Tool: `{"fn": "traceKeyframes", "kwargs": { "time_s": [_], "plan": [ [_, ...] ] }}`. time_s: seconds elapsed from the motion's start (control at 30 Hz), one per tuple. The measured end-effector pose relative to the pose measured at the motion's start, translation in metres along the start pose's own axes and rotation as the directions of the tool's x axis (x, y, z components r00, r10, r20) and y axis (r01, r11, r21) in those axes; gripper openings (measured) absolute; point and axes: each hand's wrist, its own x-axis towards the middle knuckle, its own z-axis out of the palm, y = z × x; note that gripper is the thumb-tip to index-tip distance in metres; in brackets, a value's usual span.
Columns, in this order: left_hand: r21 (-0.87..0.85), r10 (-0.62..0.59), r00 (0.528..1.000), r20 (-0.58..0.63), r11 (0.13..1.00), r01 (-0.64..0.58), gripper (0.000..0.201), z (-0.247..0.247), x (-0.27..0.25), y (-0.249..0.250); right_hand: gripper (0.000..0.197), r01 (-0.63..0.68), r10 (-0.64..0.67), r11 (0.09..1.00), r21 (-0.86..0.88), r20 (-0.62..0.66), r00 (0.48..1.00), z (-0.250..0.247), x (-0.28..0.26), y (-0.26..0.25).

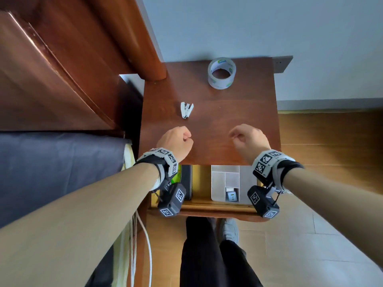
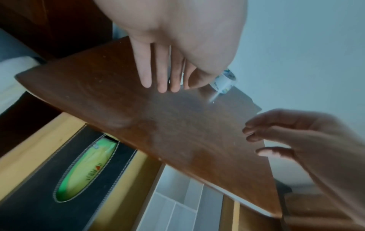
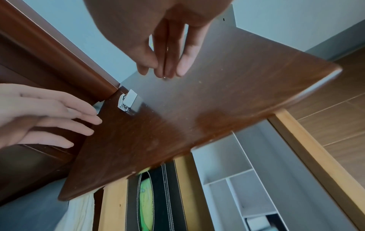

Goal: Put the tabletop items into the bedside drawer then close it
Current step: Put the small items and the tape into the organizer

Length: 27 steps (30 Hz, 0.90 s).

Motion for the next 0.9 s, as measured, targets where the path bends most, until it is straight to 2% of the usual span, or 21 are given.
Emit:
{"fn": "traceKeyframes", "kwargs": {
  "time_s": [0.13,0.23,0.5,0.57,0.73,0.83,0.9],
  "plan": [
    [-0.019,-0.062,0.995,-0.083,0.998,0.061,0.034,-0.003,0.031,0.002,0.023,0.003,-0.003,1.0,-0.024,0.0,1.0,0.003,0.026,-0.004],
    [-0.001,-0.091,0.989,-0.113,0.996,0.091,0.034,-0.007,0.059,0.0,0.031,0.025,-0.025,0.999,-0.047,0.001,1.0,0.005,0.051,-0.007],
    [0.024,-0.149,0.985,-0.088,0.988,0.151,0.045,-0.009,0.118,-0.012,0.062,0.005,-0.019,0.987,-0.162,-0.085,0.996,-0.006,0.139,-0.033],
    [0.021,-0.161,0.984,-0.073,0.986,0.162,0.045,-0.006,0.13,-0.015,0.065,-0.039,0.025,0.976,-0.215,-0.064,0.998,-0.01,0.161,-0.037],
    [-0.088,-0.145,0.989,-0.011,0.986,0.143,0.045,0.002,0.135,-0.014,0.056,-0.081,0.085,0.953,-0.293,0.002,0.996,-0.009,0.176,-0.032],
    [0.007,-0.068,0.997,0.03,0.998,0.068,0.031,0.007,0.129,-0.011,0.044,-0.071,0.084,0.95,-0.305,0.029,0.996,-0.003,0.168,-0.029],
    [0.051,-0.016,1.0,0.013,0.999,0.015,0.018,0.012,0.124,-0.01,0.036,-0.103,0.12,0.951,-0.291,0.039,0.992,0.001,0.157,-0.024]
  ]
}}
